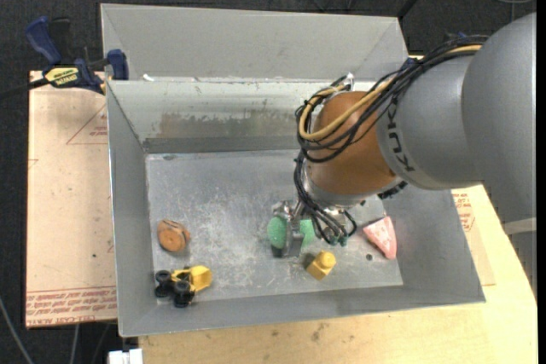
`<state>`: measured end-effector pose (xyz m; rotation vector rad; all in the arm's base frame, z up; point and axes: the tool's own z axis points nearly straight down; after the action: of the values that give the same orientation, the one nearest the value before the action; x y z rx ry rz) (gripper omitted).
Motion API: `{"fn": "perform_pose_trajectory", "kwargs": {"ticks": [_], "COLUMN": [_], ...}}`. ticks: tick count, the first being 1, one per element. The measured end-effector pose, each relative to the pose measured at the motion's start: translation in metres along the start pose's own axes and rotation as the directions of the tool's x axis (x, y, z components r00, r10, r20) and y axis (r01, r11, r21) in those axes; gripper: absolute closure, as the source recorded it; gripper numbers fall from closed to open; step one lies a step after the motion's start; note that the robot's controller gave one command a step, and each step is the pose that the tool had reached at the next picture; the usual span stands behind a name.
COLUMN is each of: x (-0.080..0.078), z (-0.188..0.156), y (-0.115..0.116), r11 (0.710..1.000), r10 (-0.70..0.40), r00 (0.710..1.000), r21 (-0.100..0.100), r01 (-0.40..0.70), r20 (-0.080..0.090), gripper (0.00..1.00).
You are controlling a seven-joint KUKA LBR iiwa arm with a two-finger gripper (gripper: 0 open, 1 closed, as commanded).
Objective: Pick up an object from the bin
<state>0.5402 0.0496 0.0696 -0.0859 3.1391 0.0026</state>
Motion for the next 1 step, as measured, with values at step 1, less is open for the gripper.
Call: {"fn": "perform_pose_trajectory", "kwargs": {"ticks": [1], "x": [0.0000], "z": [0.0000], "y": [-0.0002], "r11": [1.000], "r10": [0.001], "r00": [1.000], "r21": [0.000], "r01": [-0.001], "r20": [0.000], "gripper": [1.00]}}
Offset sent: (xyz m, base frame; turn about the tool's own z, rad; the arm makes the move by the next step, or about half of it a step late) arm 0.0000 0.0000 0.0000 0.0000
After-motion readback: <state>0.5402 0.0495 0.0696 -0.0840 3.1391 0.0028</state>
